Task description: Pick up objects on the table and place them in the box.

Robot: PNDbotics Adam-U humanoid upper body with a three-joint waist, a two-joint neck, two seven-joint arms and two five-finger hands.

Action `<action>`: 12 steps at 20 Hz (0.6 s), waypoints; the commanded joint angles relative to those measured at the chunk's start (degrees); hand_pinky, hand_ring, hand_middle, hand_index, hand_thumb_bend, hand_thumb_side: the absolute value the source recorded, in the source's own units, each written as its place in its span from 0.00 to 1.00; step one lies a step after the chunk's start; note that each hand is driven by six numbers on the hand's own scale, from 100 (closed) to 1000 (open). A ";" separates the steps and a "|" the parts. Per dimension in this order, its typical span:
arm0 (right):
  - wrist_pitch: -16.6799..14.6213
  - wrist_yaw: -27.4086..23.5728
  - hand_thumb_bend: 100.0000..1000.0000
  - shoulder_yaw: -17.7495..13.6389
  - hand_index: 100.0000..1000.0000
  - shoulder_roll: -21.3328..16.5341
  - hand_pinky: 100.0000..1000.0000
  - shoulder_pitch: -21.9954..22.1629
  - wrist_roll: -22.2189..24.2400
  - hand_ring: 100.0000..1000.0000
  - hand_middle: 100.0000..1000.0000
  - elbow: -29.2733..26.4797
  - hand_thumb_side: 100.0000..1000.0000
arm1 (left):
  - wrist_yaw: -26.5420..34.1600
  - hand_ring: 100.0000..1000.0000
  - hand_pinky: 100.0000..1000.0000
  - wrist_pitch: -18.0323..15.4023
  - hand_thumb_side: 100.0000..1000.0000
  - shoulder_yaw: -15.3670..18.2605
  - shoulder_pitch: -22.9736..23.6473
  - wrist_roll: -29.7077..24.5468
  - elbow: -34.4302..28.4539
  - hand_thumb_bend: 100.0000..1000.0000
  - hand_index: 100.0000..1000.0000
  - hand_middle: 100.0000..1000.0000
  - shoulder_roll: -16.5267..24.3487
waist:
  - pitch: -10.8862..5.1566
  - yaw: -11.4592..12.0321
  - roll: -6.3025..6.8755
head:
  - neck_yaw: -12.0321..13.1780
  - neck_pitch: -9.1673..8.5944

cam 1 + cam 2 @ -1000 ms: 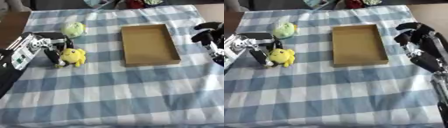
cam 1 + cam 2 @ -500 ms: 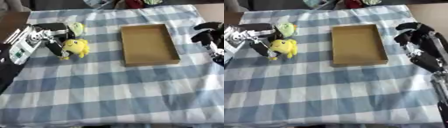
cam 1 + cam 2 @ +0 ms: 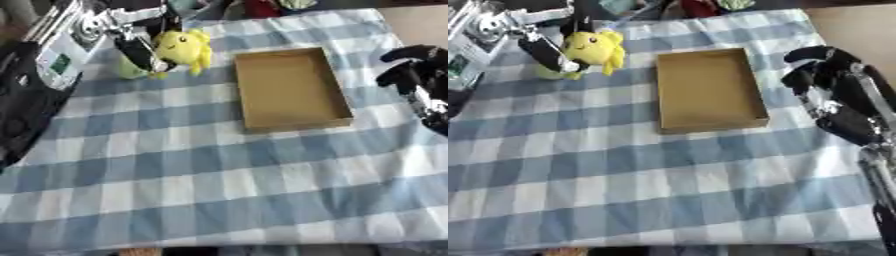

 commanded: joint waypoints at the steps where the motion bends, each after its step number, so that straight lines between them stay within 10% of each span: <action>1: 0.03 -0.74 0.09 1.18 0.74 0.12 0.59 -1.64 1.72 0.57 0.67 -0.60 0.41 | -2.24 0.44 0.59 -1.77 0.00 -0.31 -2.30 0.19 1.64 0.24 0.62 0.43 -2.09 | -0.66 -0.81 -0.03 | 1.26 -0.87; 12: 0.36 -1.42 0.09 5.20 0.74 1.12 0.59 -3.64 6.62 0.57 0.67 -0.25 0.42 | -8.41 0.45 0.58 -5.81 0.00 -2.10 -4.24 3.74 9.64 0.28 0.63 0.45 -10.92 | 0.82 -5.51 1.11 | 3.43 -2.12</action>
